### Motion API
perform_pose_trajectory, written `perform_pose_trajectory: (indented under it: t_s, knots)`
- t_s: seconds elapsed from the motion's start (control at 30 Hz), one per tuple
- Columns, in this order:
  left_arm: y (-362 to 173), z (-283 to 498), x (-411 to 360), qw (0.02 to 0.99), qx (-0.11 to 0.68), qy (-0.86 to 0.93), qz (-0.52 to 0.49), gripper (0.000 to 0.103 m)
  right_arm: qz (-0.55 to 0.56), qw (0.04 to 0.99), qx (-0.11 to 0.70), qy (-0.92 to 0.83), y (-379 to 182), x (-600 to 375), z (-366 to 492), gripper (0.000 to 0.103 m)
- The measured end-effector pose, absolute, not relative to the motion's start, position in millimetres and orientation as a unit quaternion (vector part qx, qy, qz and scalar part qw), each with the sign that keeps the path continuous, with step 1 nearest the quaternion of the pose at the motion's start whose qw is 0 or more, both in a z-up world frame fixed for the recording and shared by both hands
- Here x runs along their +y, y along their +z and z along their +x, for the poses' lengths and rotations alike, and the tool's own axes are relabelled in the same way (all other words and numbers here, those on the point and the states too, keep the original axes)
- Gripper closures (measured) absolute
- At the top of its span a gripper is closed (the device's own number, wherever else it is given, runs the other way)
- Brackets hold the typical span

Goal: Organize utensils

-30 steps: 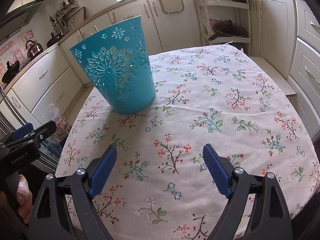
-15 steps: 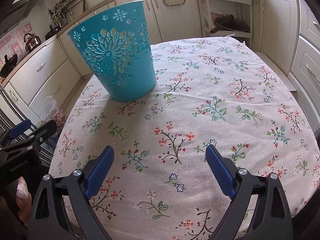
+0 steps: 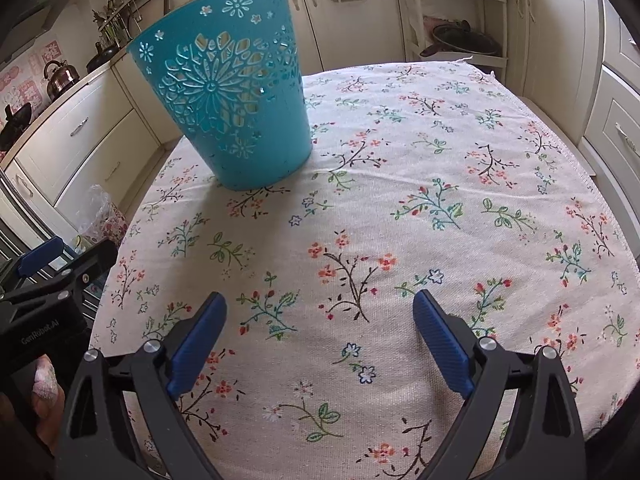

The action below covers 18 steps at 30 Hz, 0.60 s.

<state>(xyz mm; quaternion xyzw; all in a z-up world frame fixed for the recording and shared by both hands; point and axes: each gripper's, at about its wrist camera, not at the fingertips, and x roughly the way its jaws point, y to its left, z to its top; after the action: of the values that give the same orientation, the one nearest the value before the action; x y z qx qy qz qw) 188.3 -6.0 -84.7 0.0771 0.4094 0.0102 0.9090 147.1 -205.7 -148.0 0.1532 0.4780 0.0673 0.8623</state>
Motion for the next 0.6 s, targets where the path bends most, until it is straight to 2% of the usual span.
perform_pose_trajectory:
  t_s: [0.6]
  knots:
    - [-91.6, 194.0, -7.1, 0.905, 0.420, 0.003, 0.068, 0.008, 0.142, 0.868, 0.471, 0.068, -147.6, -199.2, 151.7, 0.011]
